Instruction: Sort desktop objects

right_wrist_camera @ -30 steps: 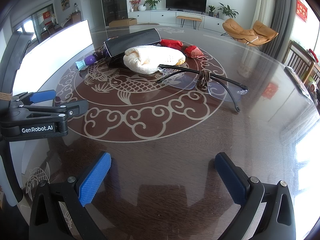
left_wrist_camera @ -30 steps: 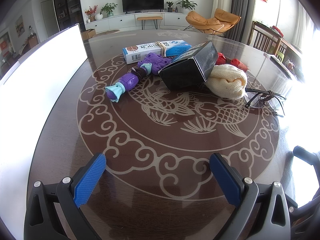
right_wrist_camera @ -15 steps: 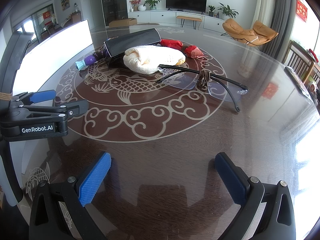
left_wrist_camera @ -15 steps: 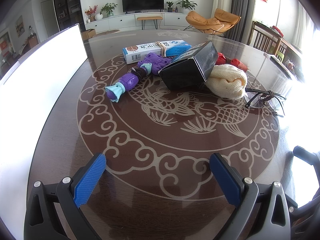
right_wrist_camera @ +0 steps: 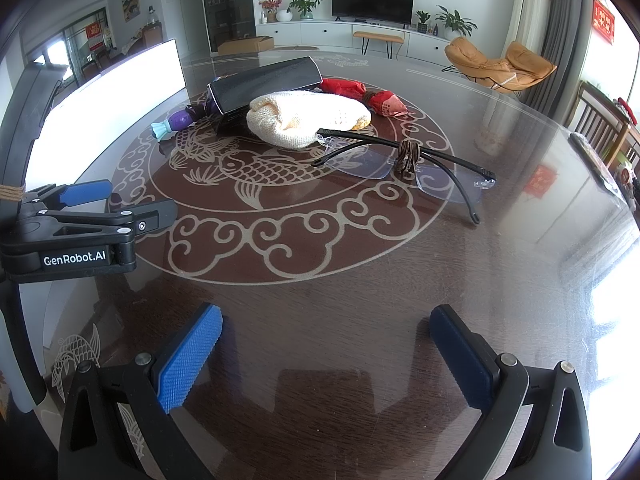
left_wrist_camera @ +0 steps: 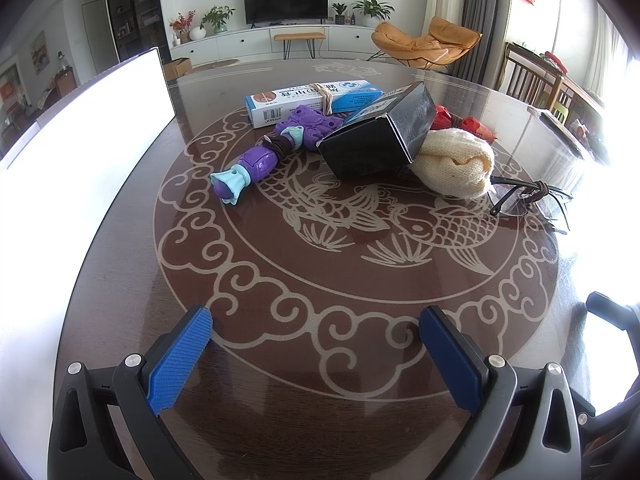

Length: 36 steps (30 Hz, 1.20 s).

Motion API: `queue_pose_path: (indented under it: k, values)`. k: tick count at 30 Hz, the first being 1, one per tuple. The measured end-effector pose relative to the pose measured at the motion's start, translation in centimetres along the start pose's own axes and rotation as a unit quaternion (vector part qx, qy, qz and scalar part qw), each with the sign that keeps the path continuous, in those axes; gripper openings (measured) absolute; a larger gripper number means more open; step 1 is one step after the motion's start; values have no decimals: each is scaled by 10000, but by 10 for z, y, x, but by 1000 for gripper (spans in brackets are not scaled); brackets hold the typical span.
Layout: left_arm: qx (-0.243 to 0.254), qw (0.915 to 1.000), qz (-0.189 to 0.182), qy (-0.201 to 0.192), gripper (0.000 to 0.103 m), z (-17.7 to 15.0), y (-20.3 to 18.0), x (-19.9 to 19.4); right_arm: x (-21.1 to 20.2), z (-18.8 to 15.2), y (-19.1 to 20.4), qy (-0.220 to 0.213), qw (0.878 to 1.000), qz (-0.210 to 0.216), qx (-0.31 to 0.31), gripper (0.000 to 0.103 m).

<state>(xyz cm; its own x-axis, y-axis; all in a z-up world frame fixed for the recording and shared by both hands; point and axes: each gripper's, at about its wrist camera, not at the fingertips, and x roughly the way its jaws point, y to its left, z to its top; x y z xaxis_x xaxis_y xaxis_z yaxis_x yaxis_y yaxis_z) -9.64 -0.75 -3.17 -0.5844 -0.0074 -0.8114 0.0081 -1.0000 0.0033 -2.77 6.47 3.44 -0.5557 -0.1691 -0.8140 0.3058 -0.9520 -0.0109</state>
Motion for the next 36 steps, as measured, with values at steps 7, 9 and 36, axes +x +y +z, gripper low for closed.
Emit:
queue_pose_path:
  k: [7,9,36]
  values:
    - [0,10000,0,0,103,0,0,0,0,0,0,0,10000,0,1,103]
    - [0,10000,0,0,103,0,0,0,0,0,0,0,10000,-1,1,103]
    - [0,10000,0,0,103,0,0,0,-19,1,-9,-424,9983,378,139,103]
